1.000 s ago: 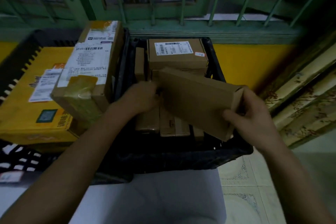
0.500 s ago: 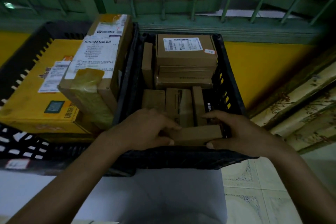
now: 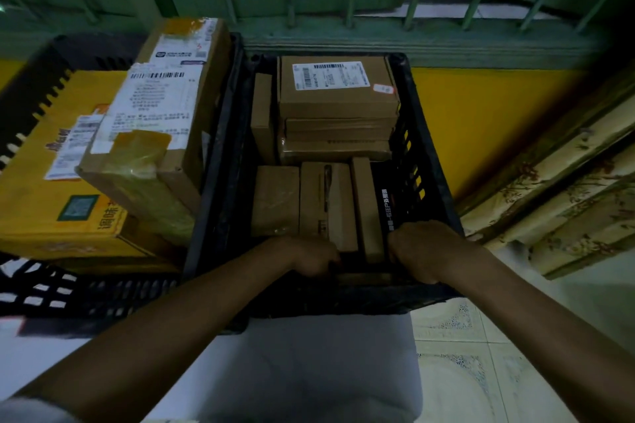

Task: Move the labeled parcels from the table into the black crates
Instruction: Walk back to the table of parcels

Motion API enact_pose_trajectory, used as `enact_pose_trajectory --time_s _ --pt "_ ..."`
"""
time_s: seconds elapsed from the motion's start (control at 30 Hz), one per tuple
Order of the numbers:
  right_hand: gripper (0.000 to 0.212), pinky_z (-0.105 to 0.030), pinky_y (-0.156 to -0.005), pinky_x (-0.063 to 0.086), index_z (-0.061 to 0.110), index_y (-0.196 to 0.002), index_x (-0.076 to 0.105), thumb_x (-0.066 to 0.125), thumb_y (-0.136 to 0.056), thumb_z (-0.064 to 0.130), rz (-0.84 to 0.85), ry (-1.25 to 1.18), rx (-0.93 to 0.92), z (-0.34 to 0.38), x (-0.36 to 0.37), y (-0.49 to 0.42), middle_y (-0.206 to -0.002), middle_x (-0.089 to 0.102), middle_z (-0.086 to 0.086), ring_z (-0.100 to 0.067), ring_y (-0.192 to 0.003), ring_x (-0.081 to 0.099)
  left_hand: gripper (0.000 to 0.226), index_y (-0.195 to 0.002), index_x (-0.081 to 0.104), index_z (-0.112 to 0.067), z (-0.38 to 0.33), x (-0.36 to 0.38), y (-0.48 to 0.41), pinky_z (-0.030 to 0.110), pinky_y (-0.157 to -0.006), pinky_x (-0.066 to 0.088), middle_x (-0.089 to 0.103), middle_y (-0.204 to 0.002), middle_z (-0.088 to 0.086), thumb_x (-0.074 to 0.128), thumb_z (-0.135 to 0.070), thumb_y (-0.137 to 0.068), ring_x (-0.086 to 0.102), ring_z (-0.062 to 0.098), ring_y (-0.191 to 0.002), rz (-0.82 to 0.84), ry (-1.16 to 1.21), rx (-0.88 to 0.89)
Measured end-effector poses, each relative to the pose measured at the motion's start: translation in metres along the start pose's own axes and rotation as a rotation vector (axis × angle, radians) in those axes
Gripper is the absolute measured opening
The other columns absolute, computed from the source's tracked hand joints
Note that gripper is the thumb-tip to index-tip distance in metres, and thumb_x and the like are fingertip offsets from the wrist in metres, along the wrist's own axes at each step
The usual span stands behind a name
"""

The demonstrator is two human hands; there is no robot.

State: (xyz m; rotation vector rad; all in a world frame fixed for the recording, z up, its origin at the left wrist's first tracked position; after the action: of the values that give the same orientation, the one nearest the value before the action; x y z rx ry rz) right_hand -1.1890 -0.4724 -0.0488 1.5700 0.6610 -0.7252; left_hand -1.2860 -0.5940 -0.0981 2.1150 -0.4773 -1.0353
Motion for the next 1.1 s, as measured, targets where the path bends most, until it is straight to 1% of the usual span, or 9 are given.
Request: enact_pose_trajectory --time_s 0.1,0.27,0.33,0.43,0.57,0.7,0.9,1.03,1.1 --pt "0.022 -0.028 -0.067 0.041 0.003 -0.108 0.061 0.046 -0.093 -0.001 0.010 0.062 -0.016 0.000 0.002 -0.005 -0.113 0.062 -0.014 -0.029 -0.101 0.062 0.032 -0.130 0.055 -0.008 -0.001 -0.002 -0.001 0.032 -0.085 0.046 0.057 -0.128 0.013 0.046 -0.015 -0.099 0.054 0.022 -0.100 -0.007 0.027 -0.007" --pt "0.019 -0.028 -0.064 0.038 0.004 -0.077 0.053 0.045 -0.094 0.002 0.039 0.078 -0.023 0.001 -0.002 -0.003 -0.108 0.063 -0.015 -0.029 -0.096 0.062 0.025 -0.115 0.062 -0.005 -0.001 -0.001 0.006 0.026 -0.069 0.040 0.061 -0.114 0.013 0.048 -0.017 -0.099 0.050 0.017 -0.085 -0.067 0.102 -0.030" --pt "0.022 -0.029 -0.065 0.039 0.006 -0.078 0.055 0.046 -0.097 0.014 0.008 0.025 -0.022 0.002 -0.005 0.001 -0.099 0.062 -0.012 -0.028 -0.090 0.061 0.025 -0.105 0.065 -0.005 -0.005 -0.006 0.014 0.024 -0.066 0.039 0.062 -0.099 0.008 0.049 -0.023 -0.099 0.050 0.012 -0.079 -0.134 0.177 -0.005" --pt "0.029 -0.029 -0.064 0.042 0.012 -0.083 0.058 0.046 -0.098 0.033 -0.222 -0.157 -0.017 -0.003 -0.011 0.016 -0.079 0.057 -0.003 -0.023 -0.077 0.057 0.020 -0.090 0.065 -0.016 -0.016 -0.024 0.034 0.017 -0.062 0.045 0.064 -0.080 -0.005 0.052 -0.029 -0.097 0.058 0.003 -0.067 -0.438 0.513 0.082" --pt "0.022 -0.032 -0.072 0.052 0.024 -0.108 0.070 0.055 -0.095 0.035 -0.725 -0.709 0.007 -0.017 -0.013 0.048 -0.099 0.071 0.006 -0.013 -0.089 0.064 0.024 -0.080 0.064 -0.020 -0.037 -0.050 0.069 0.014 -0.055 0.046 0.065 -0.068 -0.009 0.048 -0.022 -0.098 0.059 -0.003 -0.058 -0.876 0.876 0.237" --pt "0.021 -0.007 -0.069 0.044 0.023 -0.107 0.070 0.059 -0.093 0.033 -0.931 -1.101 0.042 -0.027 0.001 0.081 -0.096 0.070 0.014 0.005 -0.088 0.062 0.020 -0.100 0.066 -0.015 -0.072 -0.057 0.087 0.012 -0.063 0.049 0.071 -0.084 -0.011 0.046 -0.015 -0.099 0.065 -0.002 -0.075 -1.123 1.129 0.398" --pt "0.035 -0.021 -0.088 0.048 0.039 -0.107 0.066 0.047 -0.084 0.057 -1.259 -1.610 0.314 -0.020 0.039 0.144 -0.115 0.068 0.015 0.003 -0.108 0.061 0.025 -0.107 0.060 -0.038 -0.109 -0.048 0.081 0.019 -0.098 0.040 0.057 -0.133 -0.009 0.039 -0.026 -0.101 0.052 0.001 -0.121 -0.941 1.326 0.592" --pt "0.056 -0.033 -0.096 0.047 0.030 -0.117 0.063 0.035 -0.083 0.064 -1.374 -1.821 0.507 -0.002 0.082 0.185 -0.120 0.068 0.004 -0.008 -0.114 0.061 0.025 -0.110 0.058 -0.044 -0.143 -0.026 0.063 0.012 -0.089 0.041 0.052 -0.136 -0.015 0.040 -0.046 -0.093 0.048 -0.004 -0.123 -0.744 1.283 0.705" --pt "0.056 -0.035 -0.093 0.048 0.027 -0.115 0.063 0.032 -0.083 0.062 -1.450 -1.922 0.590 0.009 0.105 0.215 -0.117 0.069 0.002 -0.011 -0.113 0.063 0.024 -0.111 0.057 -0.044 -0.172 -0.006 0.053 0.012 -0.091 0.040 0.054 -0.132 -0.018 0.037 -0.042 -0.098 0.049 -0.006 -0.121 -0.643 1.260 0.742"
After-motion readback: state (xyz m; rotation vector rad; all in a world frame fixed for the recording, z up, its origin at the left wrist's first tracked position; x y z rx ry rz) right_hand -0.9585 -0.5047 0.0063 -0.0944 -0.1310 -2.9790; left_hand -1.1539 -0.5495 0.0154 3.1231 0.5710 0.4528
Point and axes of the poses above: each hand's wrist, its own y-axis away from the middle knuckle, its own x-axis out of the palm, z = x × y, the point moved 3 cm from there along -y, towards the middle knuckle
